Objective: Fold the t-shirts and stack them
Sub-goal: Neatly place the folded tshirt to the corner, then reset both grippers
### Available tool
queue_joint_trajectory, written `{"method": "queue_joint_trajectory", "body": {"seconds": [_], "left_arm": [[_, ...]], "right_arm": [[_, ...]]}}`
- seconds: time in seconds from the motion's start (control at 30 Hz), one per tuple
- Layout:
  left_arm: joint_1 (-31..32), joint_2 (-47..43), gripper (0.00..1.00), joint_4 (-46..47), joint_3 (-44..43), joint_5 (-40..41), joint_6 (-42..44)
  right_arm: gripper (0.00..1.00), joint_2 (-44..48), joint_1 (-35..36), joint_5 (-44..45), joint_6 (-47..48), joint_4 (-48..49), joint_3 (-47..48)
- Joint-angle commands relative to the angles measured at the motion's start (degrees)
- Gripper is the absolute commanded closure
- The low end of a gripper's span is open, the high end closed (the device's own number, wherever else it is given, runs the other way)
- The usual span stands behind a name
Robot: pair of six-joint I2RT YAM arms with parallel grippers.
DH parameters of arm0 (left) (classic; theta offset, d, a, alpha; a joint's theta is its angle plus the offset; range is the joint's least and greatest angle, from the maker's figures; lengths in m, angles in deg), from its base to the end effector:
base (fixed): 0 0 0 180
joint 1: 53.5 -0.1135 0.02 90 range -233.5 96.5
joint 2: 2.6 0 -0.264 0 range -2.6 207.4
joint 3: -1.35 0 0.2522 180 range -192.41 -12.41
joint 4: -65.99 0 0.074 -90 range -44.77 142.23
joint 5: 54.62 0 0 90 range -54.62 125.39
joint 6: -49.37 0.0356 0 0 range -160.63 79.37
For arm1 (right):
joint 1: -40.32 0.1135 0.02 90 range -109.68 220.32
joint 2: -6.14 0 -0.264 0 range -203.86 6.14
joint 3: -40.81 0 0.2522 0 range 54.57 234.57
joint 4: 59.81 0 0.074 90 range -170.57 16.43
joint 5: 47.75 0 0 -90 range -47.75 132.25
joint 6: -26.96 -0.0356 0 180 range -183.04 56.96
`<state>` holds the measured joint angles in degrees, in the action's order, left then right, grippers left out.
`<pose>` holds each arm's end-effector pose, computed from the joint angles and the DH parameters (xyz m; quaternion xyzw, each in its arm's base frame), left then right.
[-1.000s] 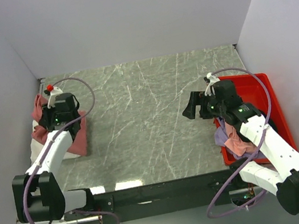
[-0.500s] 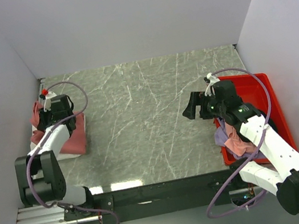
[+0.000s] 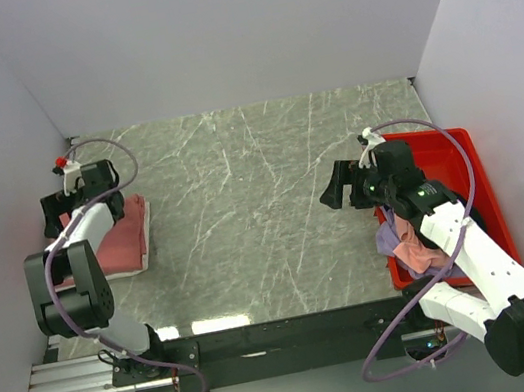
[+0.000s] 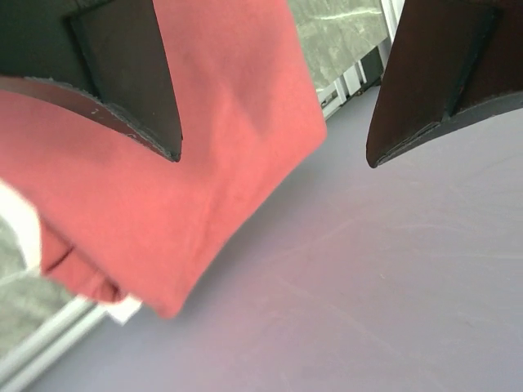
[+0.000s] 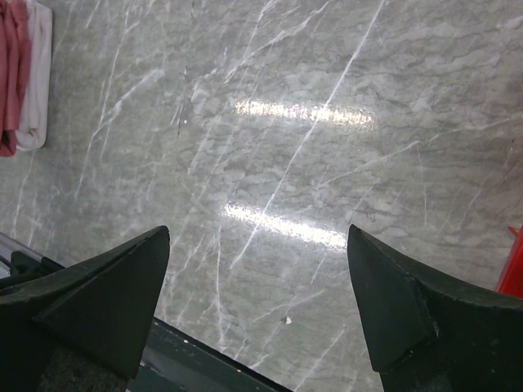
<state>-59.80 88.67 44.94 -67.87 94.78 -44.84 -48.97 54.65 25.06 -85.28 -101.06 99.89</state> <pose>0.3215 0.0663 0.2198 -0.2693 0.7755 0.4608 0.3373 0.1975 0.0613 0.2821 -0.0051 0.8884 0.2649 0.3748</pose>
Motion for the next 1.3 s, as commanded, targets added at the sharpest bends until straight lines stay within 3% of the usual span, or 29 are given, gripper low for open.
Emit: {"method": "queue_joint_trajectory", "body": {"seconds": [0.0, 0.23, 0.4, 0.5, 0.77, 1.03, 1.27], "left_arm": [[-0.1, 0.4, 0.00, -4.0, -5.0, 2.1, -5.1], [-0.1, -0.9, 0.01, -16.8, -12.9, -1.8, -16.2], [2.3, -6.4, 0.01, -24.1, -17.0, -10.4, -21.8], [5.8, -11.9, 0.01, -22.7, -18.1, -16.6, -24.0], [17.7, -29.8, 0.01, -16.4, -6.7, -30.5, -33.3], [19.5, -44.0, 0.00, -5.8, 10.2, -42.8, -36.4], [19.9, -51.8, 0.00, -4.9, 18.1, -44.5, -37.4]], "right_arm": [[0.05, 0.0, -0.4, 0.3, 0.1, 1.7, 0.1], [0.05, 0.4, -0.4, 0.8, -0.1, 1.6, 0.2], [0.05, 0.2, -0.4, 0.7, 0.4, 1.7, 0.2], [0.04, 0.1, -0.4, 0.8, 0.4, 1.7, 0.3], [0.04, 1.8, -0.4, 4.4, 0.3, 3.5, -0.3], [0.04, 6.1, -0.4, 6.7, 1.1, 7.5, -2.4], [0.04, 9.8, -0.4, 9.7, 0.4, 11.4, -5.9]]}}
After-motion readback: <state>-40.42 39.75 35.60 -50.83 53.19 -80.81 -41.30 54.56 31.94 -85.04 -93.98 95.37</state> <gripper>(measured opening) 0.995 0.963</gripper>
